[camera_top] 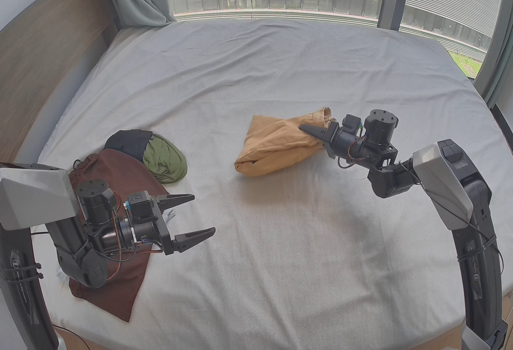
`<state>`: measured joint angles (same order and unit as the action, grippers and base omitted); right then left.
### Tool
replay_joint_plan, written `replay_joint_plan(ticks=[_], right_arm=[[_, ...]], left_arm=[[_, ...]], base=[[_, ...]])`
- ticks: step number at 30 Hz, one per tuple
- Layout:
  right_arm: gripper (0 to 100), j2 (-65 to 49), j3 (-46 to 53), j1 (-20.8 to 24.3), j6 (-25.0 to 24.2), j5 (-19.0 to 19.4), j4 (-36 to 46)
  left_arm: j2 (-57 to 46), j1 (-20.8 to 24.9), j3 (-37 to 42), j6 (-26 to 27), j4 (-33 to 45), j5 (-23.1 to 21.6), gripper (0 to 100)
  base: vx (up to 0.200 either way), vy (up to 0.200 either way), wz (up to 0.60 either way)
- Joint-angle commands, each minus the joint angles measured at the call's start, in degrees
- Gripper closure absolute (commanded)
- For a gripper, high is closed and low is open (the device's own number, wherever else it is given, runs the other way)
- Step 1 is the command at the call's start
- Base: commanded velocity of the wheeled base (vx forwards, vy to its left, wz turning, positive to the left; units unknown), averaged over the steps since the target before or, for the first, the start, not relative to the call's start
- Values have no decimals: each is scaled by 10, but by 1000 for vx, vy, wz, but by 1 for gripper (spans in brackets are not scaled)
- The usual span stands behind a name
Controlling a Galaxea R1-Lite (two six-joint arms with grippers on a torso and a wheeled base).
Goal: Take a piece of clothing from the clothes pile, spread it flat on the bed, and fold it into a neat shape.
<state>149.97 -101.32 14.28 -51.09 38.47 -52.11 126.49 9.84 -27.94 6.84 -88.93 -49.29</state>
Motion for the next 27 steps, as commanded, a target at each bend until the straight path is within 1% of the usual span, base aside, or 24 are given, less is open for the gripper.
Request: replay_joint_plan(ticks=[1, 6, 9, 15, 23, 24, 27], right_arm=[[100, -33, 122, -8, 6, -1, -11], [100, -32, 215, -8, 15, -2, -74], [100, -29, 245, -7, 15, -2, -95], [100, -23, 256, -7, 16, -3, -106], [100, -13, 252, -7, 16, -16, -117], [0, -13, 251, -7, 16, -16, -119], [0, -14, 252, -7, 16, -16, -124]], left_arm=[[0, 0, 0, 0, 0, 0, 0], [0, 0, 0, 0, 0, 0, 0], [-1, 1, 0, 0, 0, 1, 0], [0, 0, -1, 0, 0, 1, 0], [0, 2, -1, 0, 0, 0, 0], [1, 2, -1, 0, 0, 1, 0], [1, 3, -1, 0, 0, 1, 0]], base=[[0, 0, 0], [0, 0, 0], [0, 0, 0], [0, 0, 0], [0, 0, 0], [0, 0, 0], [0, 0, 0]])
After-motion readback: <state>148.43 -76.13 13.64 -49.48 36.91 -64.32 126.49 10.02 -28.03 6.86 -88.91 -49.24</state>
